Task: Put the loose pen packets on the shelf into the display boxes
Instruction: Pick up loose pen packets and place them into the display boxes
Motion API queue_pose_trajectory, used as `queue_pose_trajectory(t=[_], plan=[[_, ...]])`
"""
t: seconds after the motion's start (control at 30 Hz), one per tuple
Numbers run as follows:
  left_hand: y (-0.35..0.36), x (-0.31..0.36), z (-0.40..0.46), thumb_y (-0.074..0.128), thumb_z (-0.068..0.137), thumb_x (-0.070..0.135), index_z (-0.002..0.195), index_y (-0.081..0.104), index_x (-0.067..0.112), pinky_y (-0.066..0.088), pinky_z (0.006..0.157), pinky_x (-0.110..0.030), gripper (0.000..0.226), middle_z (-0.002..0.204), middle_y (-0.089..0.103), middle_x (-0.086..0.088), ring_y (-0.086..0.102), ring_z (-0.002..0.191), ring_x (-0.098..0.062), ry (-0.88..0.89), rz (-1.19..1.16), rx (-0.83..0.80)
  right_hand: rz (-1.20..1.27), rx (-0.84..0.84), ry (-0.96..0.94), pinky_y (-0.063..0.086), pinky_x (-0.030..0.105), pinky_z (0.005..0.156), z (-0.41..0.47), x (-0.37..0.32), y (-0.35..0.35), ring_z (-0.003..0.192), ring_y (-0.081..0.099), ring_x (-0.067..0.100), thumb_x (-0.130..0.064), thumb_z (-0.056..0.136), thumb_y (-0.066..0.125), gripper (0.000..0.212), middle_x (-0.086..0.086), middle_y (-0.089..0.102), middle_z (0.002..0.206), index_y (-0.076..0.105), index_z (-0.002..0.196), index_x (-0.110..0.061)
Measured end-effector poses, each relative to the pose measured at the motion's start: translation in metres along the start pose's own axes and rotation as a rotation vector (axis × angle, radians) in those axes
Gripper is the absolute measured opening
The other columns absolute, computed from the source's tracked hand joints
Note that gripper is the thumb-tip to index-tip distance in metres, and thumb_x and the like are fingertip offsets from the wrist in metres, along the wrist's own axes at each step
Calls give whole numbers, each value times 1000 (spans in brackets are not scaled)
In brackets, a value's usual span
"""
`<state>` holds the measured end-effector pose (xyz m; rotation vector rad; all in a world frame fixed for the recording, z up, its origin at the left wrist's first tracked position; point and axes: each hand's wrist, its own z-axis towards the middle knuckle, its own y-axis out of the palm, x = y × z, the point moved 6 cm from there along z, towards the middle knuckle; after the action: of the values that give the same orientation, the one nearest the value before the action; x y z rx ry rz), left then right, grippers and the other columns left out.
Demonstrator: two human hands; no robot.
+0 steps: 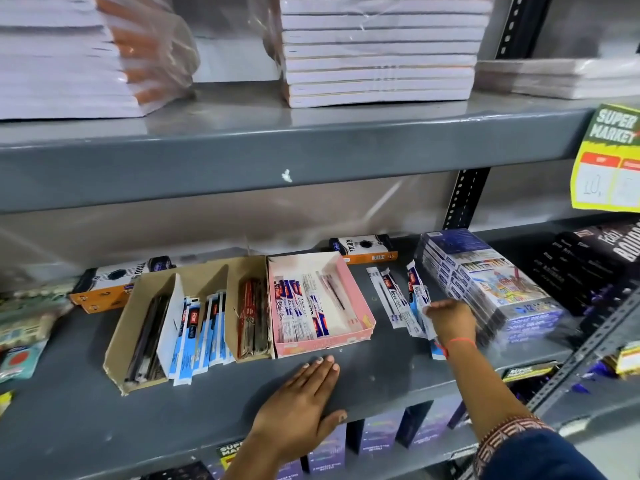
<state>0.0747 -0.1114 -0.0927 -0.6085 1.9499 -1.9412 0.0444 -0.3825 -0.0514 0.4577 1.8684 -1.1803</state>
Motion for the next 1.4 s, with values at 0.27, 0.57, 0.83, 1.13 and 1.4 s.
queue_pose_trajectory(t=[0.27, 0.57, 0.83, 1.13, 1.4], plan=[[-1, -5, -3, 6, 95, 59, 138, 40, 15, 18, 107, -36, 70, 146, 31, -2, 30, 133, -16, -79, -24, -78, -191, -19, -93, 51, 35, 79, -17, -10, 16, 94, 65, 39, -8, 88, 50, 24, 28, 69, 100, 70, 98, 3], [-7, -1, -2, -6, 81, 67, 147, 2, 19, -17, 103, -28, 82, 143, -13, 8, -6, 138, -12, 24, 31, 111, -309, -105, -3, 48, 35, 77, 4, 16, 2, 84, 60, 32, -6, 87, 59, 21, 24, 67, 108, 61, 104, 5], [1, -4, -3, 3, 93, 61, 140, 37, 16, 12, 108, -30, 74, 143, 17, 3, 27, 133, -11, -44, 5, -34, 204, -256, 153, 23, 23, 39, -4, 25, -6, 38, 24, 14, -5, 87, 62, 33, -2, 32, 27, 48, 57, -7], [1, -5, -5, 9, 96, 54, 119, 63, 19, 22, 107, -23, 67, 124, 60, 5, 55, 112, -9, -66, 74, -20, 850, -542, 72, 43, 21, 55, -88, 12, 15, 51, 63, 6, 11, 80, 60, 32, -4, 70, 54, 54, 66, -16], [4, -5, -7, 7, 97, 52, 118, 63, 16, 33, 95, -30, 70, 124, 60, 3, 56, 112, -10, -70, 45, -42, 836, -479, -25, 42, 10, 46, -112, 9, 6, 49, 55, 1, 10, 79, 63, 27, -7, 64, 54, 58, 68, -15]])
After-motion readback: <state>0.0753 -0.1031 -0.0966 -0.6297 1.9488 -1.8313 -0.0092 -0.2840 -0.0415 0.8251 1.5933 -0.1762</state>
